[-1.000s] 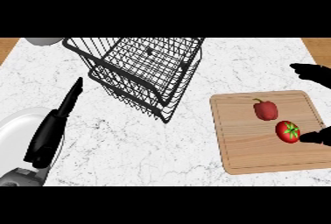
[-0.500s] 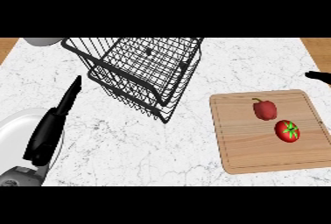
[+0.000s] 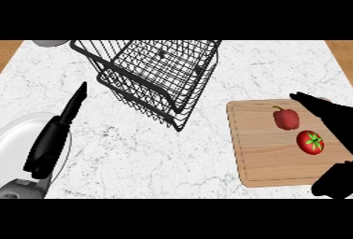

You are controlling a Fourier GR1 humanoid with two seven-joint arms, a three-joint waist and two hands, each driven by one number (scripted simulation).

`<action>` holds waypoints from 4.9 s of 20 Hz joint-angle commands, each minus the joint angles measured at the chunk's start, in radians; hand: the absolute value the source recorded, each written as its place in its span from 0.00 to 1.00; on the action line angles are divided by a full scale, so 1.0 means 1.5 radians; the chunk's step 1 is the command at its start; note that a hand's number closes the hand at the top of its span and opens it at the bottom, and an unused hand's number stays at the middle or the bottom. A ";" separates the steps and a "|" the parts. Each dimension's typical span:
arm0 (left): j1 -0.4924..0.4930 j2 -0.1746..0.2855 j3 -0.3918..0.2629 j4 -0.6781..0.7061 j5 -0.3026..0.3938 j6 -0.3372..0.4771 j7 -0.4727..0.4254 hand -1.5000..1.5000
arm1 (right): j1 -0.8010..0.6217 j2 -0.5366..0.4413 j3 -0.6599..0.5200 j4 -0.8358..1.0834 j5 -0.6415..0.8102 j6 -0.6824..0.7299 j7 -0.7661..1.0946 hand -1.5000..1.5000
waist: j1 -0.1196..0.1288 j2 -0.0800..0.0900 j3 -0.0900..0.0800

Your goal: Pick the tomato from the cutting board and place it in the tiered basket

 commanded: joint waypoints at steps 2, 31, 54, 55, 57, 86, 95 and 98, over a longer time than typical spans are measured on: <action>-0.058 -0.031 -0.005 0.014 -0.021 -0.004 0.053 0.50 | -0.031 0.048 0.080 0.032 0.101 0.009 0.074 0.00 | -0.001 0.002 0.000; 0.005 -0.105 0.054 0.001 -0.118 -0.063 0.015 0.50 | 0.096 0.077 -0.030 0.156 0.372 0.048 -0.110 0.00 | -0.005 0.000 0.001; 0.010 -0.175 0.126 -0.032 -0.161 -0.145 0.039 0.50 | 0.116 0.227 -0.118 0.315 0.539 -0.011 -0.282 0.00 | -0.005 0.000 0.001; 0.004 -0.146 0.174 0.019 -0.130 -0.163 -0.012 0.50 | 0.091 0.254 -0.105 0.320 0.544 -0.009 -0.245 0.00 | -0.004 0.001 0.001; 0.015 -0.164 0.146 -0.066 -0.145 -0.167 0.048 0.50 | 0.127 0.236 -0.115 0.341 0.562 -0.032 -0.305 0.00 | -0.004 0.000 0.001; 0.002 -0.195 0.165 -0.049 -0.188 -0.172 0.045 0.50 | 0.147 0.313 -0.231 0.146 0.621 -0.100 -0.228 1.00 | -0.012 -0.002 0.000; 0.016 -0.195 0.174 0.003 -0.173 -0.189 -0.002 0.50 | 0.049 0.387 -0.297 -0.099 0.441 0.013 -0.126 1.00 | -0.011 -0.001 0.000; 0.027 -0.198 0.172 -0.020 -0.188 -0.176 -0.008 0.50 | -0.022 0.375 -0.255 -0.167 0.453 0.069 -0.052 1.00 | -0.005 -0.002 0.000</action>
